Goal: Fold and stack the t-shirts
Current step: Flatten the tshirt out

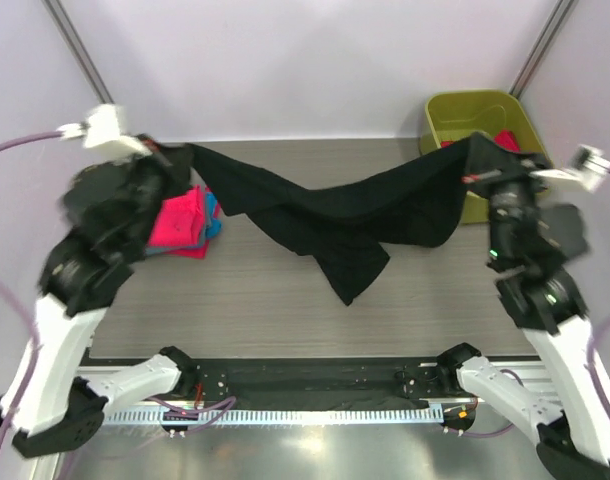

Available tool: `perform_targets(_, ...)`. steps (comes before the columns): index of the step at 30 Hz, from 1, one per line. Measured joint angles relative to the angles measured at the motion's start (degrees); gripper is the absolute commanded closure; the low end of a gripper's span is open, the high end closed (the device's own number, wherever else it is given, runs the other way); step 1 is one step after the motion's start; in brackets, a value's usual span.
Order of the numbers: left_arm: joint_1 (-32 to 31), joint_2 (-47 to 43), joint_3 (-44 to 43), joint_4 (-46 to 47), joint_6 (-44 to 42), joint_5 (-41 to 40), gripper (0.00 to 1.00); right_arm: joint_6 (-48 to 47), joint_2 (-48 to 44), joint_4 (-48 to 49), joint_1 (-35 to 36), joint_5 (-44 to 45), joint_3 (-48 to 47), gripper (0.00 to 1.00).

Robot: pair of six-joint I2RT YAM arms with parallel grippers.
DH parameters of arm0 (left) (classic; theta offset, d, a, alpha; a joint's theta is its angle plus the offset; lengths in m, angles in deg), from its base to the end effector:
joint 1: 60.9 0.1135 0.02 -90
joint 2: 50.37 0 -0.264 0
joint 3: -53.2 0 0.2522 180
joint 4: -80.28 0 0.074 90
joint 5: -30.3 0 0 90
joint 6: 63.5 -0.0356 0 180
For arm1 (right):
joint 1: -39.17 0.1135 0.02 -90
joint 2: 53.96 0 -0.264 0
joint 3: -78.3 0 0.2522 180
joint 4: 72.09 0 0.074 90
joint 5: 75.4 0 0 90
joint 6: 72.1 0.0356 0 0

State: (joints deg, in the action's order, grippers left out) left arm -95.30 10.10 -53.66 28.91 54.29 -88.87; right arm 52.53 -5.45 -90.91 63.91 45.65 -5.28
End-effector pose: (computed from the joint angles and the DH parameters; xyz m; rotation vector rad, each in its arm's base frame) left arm 0.1489 -0.0809 0.5167 -0.2918 1.6365 -0.4052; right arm 0.1456 0.0469 0.4854 0.5753 1.2189 0.5294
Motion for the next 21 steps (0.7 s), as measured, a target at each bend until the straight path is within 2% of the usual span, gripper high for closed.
perform_targets(6, 0.0, -12.1, -8.3, 5.6, -0.9, 6.7, 1.00, -5.2, -11.3, -6.9, 0.0, -4.6, -9.5, 0.99)
perform_targets(10, 0.0, -15.9, -15.6, 9.7, -0.6, 10.4, 1.00, -6.3, -15.4, -9.3, 0.0, -8.0, -16.5, 0.99)
perform_targets(16, 0.0, -15.4, -22.9, 11.7, 0.3, 13.8, 1.00, -7.1, -16.9, -12.3, 0.0, -10.9, -24.1, 0.99)
perform_targets(21, 0.0, -13.0, -21.7, 14.0, -0.7, 12.2, 0.99, -7.4, -16.7, -13.0, 0.0, -11.0, -24.3, 0.99)
